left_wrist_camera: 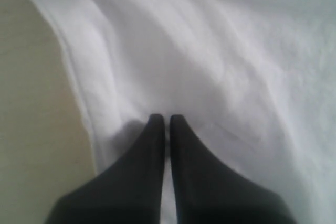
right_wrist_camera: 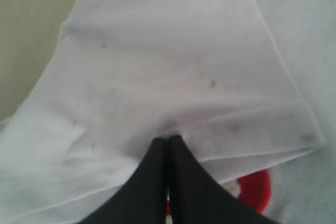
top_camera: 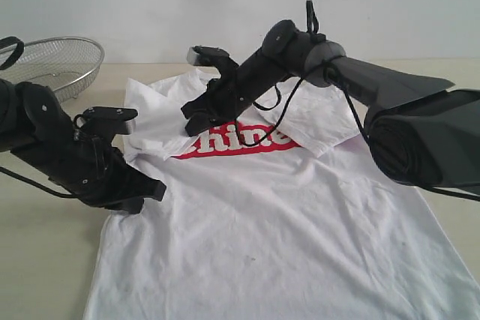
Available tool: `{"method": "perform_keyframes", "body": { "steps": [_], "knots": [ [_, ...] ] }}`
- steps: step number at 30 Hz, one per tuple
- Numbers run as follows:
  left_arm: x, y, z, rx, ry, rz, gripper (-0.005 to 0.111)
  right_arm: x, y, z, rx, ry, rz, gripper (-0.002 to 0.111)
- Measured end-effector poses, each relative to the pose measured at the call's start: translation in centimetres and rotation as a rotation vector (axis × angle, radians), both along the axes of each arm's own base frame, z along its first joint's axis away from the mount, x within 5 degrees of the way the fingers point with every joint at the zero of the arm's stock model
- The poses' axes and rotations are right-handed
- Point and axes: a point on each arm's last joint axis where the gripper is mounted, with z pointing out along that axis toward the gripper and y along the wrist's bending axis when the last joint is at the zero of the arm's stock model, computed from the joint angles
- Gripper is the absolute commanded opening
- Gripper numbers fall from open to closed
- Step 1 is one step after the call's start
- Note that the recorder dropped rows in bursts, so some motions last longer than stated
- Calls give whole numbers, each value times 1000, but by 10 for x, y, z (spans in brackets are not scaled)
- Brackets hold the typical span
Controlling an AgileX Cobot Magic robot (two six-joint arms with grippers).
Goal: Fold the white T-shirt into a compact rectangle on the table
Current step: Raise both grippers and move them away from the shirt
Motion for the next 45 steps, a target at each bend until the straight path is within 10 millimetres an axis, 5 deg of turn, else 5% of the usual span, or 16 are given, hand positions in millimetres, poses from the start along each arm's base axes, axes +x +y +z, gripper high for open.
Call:
{"method": "perform_keyframes", "body": {
  "steps": [8, 25, 30, 37, 42, 45],
  "knots": [
    [-1, 0, -1, -3, 3, 14, 5, 7, -6, 1, -89, 13, -141, 0],
    [2, 20, 7, 67, -12, 50, 5, 12, -17, 30, -118, -65, -87, 0],
    [0, 22, 46, 62, -139, 12, 5, 6, -34, 85, -268, -121, -109, 0],
    [-21, 28, 107, 38, -309, -3, 5, -6, -112, 177, -340, -162, -337, 0],
    [-59, 39, 119, 6, -328, 48, 5, -49, -164, 229, -349, -129, -441, 0],
    [-82, 45, 112, -1, -303, 77, 5, -88, -188, 239, -396, -70, -474, 0]
  ]
}}
